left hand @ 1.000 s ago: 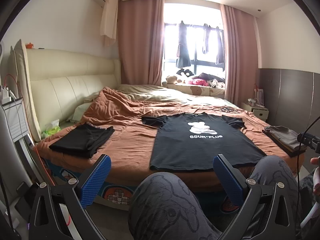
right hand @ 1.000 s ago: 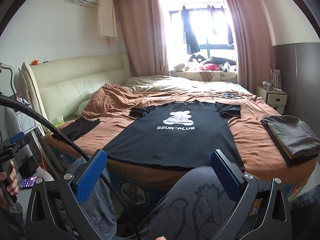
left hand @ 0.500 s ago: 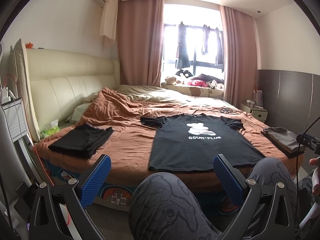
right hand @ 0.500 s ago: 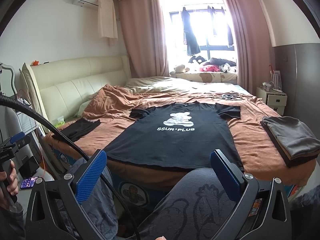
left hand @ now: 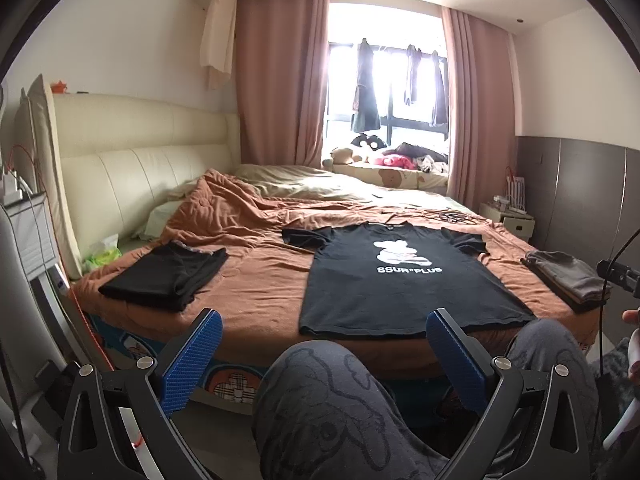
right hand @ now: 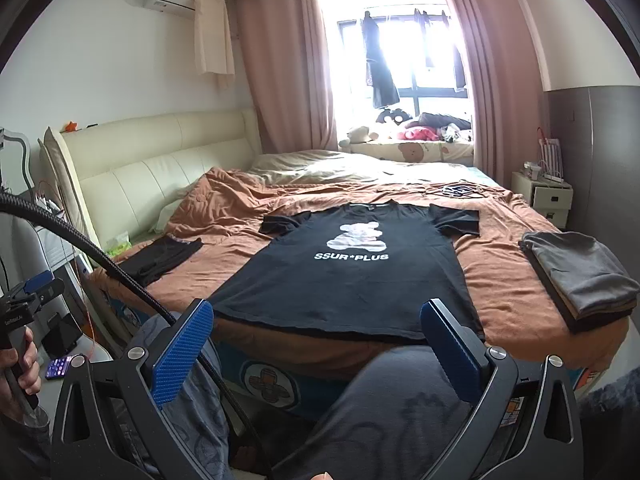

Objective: Fold small clothes

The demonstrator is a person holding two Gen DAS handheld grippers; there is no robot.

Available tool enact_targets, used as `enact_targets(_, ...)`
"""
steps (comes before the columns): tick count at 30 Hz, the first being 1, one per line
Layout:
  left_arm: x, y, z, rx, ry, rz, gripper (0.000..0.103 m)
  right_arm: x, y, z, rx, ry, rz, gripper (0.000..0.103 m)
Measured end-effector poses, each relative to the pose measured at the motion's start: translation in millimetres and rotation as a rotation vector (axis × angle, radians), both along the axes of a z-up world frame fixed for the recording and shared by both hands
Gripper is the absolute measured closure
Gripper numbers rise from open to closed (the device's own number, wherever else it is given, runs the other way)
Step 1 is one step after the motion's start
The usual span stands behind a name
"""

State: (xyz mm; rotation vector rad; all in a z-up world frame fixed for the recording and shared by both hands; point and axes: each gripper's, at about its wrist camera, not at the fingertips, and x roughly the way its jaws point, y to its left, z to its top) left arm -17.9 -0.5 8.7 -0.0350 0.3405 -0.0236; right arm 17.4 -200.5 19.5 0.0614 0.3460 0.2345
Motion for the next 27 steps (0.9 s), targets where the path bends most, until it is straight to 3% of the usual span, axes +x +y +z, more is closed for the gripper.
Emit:
enact_targets(11, 35, 12, 11, 0.012, 0.009, 0.026, 0.000, 37, -6, 1, 0.017, -0.026, 0.025, 0.000)
enact_targets(27, 199, 37, 3, -0.025, 0.105, 0.009, 0.001, 206, 17, 7, -0.008, 0.097, 0.003, 0.000)
